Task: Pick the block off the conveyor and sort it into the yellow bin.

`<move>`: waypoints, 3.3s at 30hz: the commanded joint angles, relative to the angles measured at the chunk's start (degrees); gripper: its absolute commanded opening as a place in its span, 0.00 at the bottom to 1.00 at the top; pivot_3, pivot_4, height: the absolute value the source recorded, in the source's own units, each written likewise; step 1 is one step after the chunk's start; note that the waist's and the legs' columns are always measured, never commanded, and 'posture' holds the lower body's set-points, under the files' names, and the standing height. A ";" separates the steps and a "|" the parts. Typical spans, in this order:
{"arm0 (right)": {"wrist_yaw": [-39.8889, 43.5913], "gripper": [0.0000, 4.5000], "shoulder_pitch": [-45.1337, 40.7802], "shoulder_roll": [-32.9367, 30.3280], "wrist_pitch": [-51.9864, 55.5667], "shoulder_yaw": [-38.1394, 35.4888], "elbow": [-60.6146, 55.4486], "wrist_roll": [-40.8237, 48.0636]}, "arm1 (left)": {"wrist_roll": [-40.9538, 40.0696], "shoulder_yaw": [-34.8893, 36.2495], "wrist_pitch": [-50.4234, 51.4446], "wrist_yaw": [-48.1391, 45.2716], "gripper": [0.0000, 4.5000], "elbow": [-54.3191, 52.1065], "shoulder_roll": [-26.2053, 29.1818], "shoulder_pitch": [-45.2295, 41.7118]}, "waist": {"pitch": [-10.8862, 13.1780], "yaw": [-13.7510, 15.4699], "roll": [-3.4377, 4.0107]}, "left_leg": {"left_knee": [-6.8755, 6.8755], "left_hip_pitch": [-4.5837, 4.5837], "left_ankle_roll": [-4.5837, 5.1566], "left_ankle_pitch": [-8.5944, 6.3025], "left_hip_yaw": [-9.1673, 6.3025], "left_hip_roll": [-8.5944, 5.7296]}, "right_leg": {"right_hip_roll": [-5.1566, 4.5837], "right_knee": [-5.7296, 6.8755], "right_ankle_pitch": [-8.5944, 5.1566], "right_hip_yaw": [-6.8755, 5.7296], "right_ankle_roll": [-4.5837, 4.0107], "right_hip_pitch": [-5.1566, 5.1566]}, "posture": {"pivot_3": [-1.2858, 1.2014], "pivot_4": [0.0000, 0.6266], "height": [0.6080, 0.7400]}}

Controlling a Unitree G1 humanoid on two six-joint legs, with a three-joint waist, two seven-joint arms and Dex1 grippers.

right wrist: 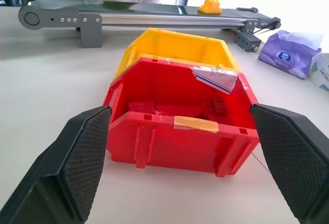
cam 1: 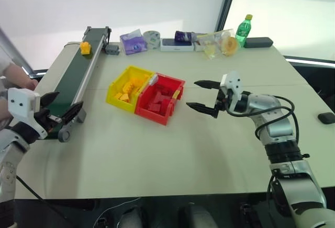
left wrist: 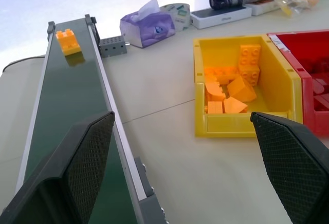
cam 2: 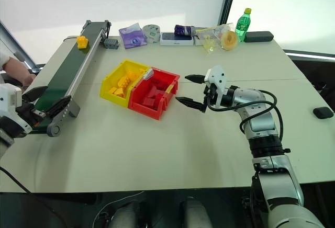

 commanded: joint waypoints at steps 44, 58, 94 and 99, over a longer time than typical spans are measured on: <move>0.50 1.00 -0.15 1.10 -0.07 -1.21 -3.19 2.43 | 3.15 9.05 -13.86 20.17 0.99 -9.20 -17.33 11.57 | -0.02 -0.03 -0.04 | 0.01 0.01 0.03 -0.02 -0.05 0.02 | 0.04 -0.04 0.00 0.00 0.00 0.07 | 0.52 0.24 1.00; 3.81 1.00 0.56 2.64 9.16 0.39 -11.06 9.91 | 2.12 4.38 8.00 24.65 0.99 -2.81 -5.59 -2.38 | -0.03 0.44 -0.05 | 0.03 0.01 0.03 -0.02 -0.10 0.00 | 0.03 -0.02 0.00 -0.04 0.00 0.10 | 0.52 0.24 1.00; -1.05 1.00 0.03 1.37 1.80 -1.71 -5.17 4.13 | 5.79 -13.55 12.74 24.13 0.29 2.60 -14.95 -26.28 | -0.03 1.70 -0.05 | 0.13 0.00 0.03 -0.01 -0.04 -0.10 | 0.04 0.00 0.02 -0.03 0.03 0.10 | 0.52 0.24 1.00; -2.01 1.00 -0.35 1.56 1.64 -1.97 -5.58 4.35 | 10.95 -20.30 8.57 24.86 0.29 11.27 -20.59 -33.18 | -0.03 1.43 -0.05 | 0.12 0.00 0.03 -0.01 -0.04 -0.20 | 0.08 -0.01 0.02 -0.03 0.04 0.11 | 0.52 0.24 1.00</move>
